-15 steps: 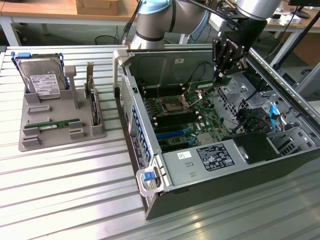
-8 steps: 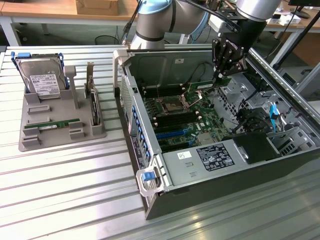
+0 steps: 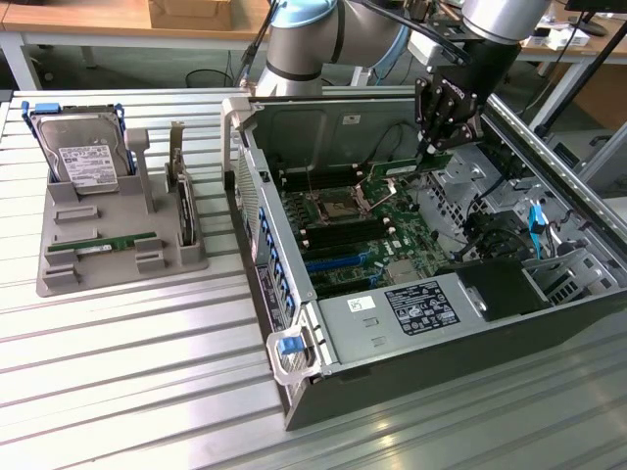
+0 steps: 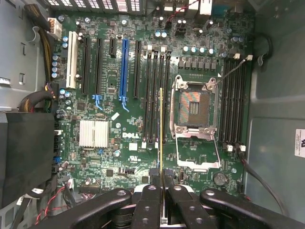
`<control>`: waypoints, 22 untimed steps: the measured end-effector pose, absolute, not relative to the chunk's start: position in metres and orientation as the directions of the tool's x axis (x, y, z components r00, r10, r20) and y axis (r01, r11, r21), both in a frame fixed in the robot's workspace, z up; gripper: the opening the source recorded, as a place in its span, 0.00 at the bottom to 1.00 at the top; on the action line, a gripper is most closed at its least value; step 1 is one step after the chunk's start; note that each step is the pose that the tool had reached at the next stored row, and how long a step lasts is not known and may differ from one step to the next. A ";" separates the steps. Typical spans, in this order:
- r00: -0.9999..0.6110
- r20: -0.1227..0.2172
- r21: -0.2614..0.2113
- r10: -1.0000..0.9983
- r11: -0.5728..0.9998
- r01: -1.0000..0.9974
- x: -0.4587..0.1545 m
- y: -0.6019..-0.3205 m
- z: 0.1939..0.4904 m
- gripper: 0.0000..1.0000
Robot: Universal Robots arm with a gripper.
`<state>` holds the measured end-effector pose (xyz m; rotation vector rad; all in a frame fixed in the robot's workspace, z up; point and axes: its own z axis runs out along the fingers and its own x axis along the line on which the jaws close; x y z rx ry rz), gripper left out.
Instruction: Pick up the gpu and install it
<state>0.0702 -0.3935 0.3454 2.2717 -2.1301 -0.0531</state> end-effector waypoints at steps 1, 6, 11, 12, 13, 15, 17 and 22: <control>0.064 -0.006 0.043 -0.998 -0.064 -0.997 0.070 -0.393 0.345 0.13; 0.064 -0.006 0.043 -0.998 -0.064 -0.997 0.070 -0.393 0.344 0.13; 0.064 -0.006 0.043 -0.998 -0.064 -0.997 0.070 -0.393 0.342 0.13; 0.064 -0.006 0.043 -0.998 -0.064 -0.997 0.070 -0.393 0.342 0.13; 0.064 -0.006 0.043 -0.998 -0.064 -0.997 0.070 -0.393 0.342 0.13; 0.064 -0.006 0.043 -0.998 -0.064 -0.997 0.070 -0.393 0.342 0.13; 0.064 -0.006 0.043 -0.998 -0.064 -0.997 0.070 -0.393 0.341 0.13; 0.064 -0.006 0.043 -0.998 -0.064 -0.997 0.070 -0.393 0.340 0.13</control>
